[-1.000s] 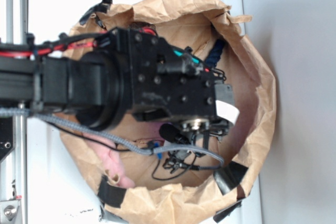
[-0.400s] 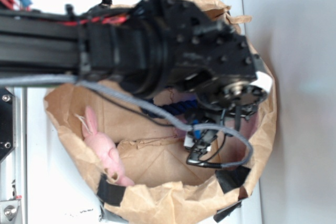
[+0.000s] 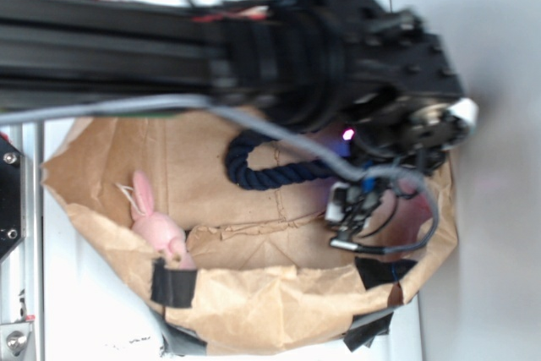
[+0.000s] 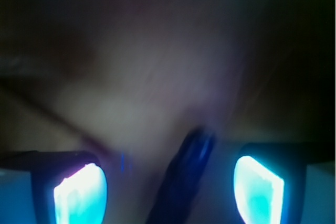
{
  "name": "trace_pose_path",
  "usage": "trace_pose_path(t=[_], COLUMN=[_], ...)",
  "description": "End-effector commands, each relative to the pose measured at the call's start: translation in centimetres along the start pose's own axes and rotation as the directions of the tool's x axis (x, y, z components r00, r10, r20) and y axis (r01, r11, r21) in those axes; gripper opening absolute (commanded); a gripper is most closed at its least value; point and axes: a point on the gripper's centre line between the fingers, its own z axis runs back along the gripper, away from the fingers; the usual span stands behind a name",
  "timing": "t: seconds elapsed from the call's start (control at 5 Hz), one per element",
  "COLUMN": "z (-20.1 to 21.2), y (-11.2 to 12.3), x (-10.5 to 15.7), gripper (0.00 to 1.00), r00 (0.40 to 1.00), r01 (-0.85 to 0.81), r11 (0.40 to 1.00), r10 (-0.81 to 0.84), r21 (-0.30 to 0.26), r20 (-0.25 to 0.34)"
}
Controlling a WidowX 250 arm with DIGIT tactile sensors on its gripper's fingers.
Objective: Grab the blue rope.
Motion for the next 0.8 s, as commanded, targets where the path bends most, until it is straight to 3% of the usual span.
trace_pose_path(t=[0.0,0.4,0.6], z=[-0.1,0.8,2.7], y=[0.3,-0.2,-1.2], x=[2.6,2.9,2.4], gripper=[1.0,1.0,1.0], r00=[1.0,0.998,0.988], r01=[0.008,0.016,0.012], r11=[0.998,0.999,0.991], r10=[-0.006,-0.019,-0.031], r21=[-0.068,0.04,0.13], r20=[0.019,0.066,0.148])
